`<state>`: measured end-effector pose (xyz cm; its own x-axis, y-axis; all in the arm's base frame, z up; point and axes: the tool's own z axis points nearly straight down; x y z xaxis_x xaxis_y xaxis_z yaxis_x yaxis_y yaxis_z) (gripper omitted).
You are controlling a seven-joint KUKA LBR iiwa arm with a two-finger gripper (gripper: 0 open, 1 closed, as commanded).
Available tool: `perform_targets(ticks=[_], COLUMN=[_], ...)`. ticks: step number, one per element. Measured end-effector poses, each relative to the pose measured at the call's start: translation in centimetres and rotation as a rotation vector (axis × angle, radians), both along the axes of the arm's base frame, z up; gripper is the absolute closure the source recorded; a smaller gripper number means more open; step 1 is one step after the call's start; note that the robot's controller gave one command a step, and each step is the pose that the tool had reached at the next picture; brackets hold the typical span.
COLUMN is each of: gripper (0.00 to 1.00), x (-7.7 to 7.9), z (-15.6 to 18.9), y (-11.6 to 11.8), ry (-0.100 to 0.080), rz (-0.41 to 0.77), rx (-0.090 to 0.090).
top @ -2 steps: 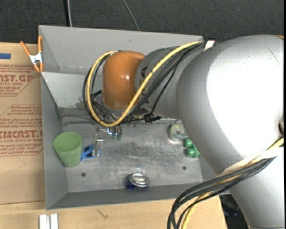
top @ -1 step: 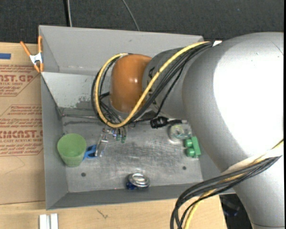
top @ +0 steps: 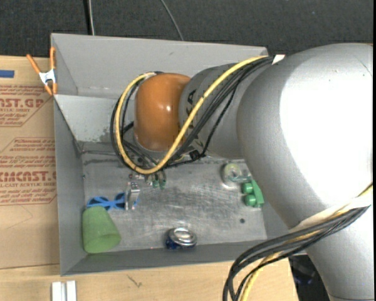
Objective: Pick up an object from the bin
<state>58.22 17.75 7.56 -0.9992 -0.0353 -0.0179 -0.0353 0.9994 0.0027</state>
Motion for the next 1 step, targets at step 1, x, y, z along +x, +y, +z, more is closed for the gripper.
perform_targets(ticks=[1], gripper=[0.00], x=[-0.98], z=[0.04], y=[-0.94], ry=[-0.001], rz=[-0.161], rx=[0.008])
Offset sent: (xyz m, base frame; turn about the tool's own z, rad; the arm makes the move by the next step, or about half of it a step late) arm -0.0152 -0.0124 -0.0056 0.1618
